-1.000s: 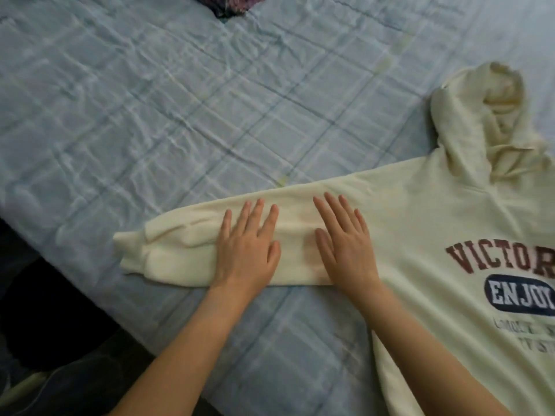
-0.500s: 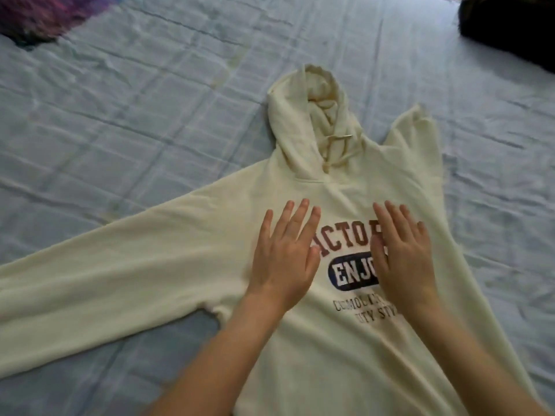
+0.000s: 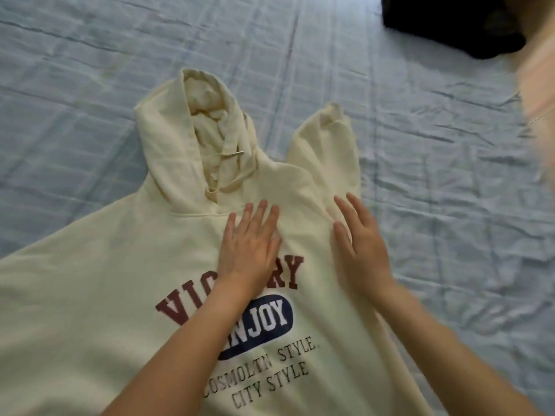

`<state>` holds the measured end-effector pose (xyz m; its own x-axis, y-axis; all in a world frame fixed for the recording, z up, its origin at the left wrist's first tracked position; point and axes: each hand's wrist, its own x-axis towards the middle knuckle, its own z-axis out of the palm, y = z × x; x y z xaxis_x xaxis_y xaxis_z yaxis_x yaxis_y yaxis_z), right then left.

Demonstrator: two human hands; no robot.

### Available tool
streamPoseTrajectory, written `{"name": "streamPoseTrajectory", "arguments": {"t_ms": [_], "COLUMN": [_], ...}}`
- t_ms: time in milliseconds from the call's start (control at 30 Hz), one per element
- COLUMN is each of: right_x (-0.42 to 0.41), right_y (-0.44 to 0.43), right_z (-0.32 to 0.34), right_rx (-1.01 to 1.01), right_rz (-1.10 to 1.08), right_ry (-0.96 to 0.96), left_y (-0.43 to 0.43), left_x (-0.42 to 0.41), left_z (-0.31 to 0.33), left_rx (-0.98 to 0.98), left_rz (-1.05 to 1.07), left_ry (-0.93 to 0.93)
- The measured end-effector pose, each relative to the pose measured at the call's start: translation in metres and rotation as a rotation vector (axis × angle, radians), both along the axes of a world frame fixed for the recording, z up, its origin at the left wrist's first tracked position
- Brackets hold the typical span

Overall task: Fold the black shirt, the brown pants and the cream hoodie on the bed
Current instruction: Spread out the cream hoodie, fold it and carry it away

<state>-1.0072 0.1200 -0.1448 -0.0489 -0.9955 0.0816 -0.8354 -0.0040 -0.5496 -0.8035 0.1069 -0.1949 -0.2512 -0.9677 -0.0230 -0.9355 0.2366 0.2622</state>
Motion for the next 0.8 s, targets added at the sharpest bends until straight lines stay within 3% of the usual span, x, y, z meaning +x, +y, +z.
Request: {"name": "streamPoseTrajectory", "arguments": {"t_ms": [167,233,300,400,533,633,700,733,800], "right_x": [-0.027,-0.032,-0.038,-0.039,-0.046,-0.053,-0.055,-0.055,-0.059], "right_y": [-0.077,-0.106,-0.131,-0.143,-0.126,-0.117,-0.121,-0.122,-0.124], "right_z": [-0.007,-0.011,-0.013,-0.018,-0.019,-0.025,-0.025,-0.024,-0.019], "right_rx": [0.045,0.105,0.32,0.505,0.27,0.174,0.219,0.246,0.248], "right_rz": [0.22,0.166,0.064,0.07,0.036,-0.093,-0.16,-0.145,-0.122], "right_ry": [0.34,0.403,0.44,0.372,0.206,0.037,-0.081,-0.136,-0.328], "left_y": [0.0,-0.001,0.0,-0.001,-0.001,-0.032,-0.078,-0.104,-0.152], "left_x": [0.0,0.0,-0.001,0.0,-0.003,-0.016,-0.031,-0.039,-0.055], "left_z": [-0.027,-0.029,-0.031,-0.023,-0.004,0.029,0.051,0.061,0.077], "left_rx": [-0.055,-0.061,-0.053,-0.009,-0.008,-0.242,-0.398,-0.358,-0.056], "left_rz": [0.013,0.019,0.021,0.008,0.056,0.124,0.099,0.088,0.062], "left_ry": [0.013,0.032,0.04,0.049,0.206,0.514,0.512,0.48,0.419]}}
